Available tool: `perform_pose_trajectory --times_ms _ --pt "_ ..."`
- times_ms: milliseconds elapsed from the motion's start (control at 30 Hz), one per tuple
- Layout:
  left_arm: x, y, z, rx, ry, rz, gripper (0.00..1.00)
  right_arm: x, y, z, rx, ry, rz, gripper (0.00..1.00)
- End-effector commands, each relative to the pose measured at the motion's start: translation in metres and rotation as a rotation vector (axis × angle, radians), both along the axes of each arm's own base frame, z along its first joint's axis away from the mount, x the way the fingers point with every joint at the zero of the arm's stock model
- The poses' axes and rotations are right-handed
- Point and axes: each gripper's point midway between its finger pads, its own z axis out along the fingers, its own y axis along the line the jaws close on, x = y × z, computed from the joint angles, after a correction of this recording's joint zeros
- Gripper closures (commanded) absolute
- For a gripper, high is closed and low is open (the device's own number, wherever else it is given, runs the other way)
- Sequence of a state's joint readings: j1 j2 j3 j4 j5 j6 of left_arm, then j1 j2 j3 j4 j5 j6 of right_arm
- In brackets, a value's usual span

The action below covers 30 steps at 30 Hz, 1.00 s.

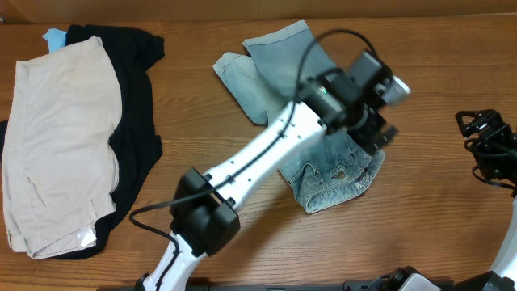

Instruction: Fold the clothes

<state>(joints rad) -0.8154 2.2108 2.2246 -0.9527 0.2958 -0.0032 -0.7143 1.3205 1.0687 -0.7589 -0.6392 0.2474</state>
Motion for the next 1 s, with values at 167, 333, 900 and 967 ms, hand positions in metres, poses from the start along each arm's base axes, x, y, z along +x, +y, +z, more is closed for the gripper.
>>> perform_pose_trajectory --times_ms 167,333,900,967 --pt "0.099 0.153 0.085 -0.015 -0.018 0.423 0.0 0.02 0.059 0.011 -0.125 -0.06 0.302 0.02" --pt "0.117 0.249 0.094 0.032 0.043 0.606 0.0 0.018 0.133 -0.001 -0.182 -0.033 0.574 0.08" --pt "0.124 0.389 0.073 0.1 0.183 0.886 0.0 -0.029 0.309 -0.08 -0.744 0.224 1.021 0.0" --pt "0.124 0.389 0.071 0.101 0.187 0.885 0.0 -0.032 0.314 -0.097 -0.772 0.275 1.04 0.0"
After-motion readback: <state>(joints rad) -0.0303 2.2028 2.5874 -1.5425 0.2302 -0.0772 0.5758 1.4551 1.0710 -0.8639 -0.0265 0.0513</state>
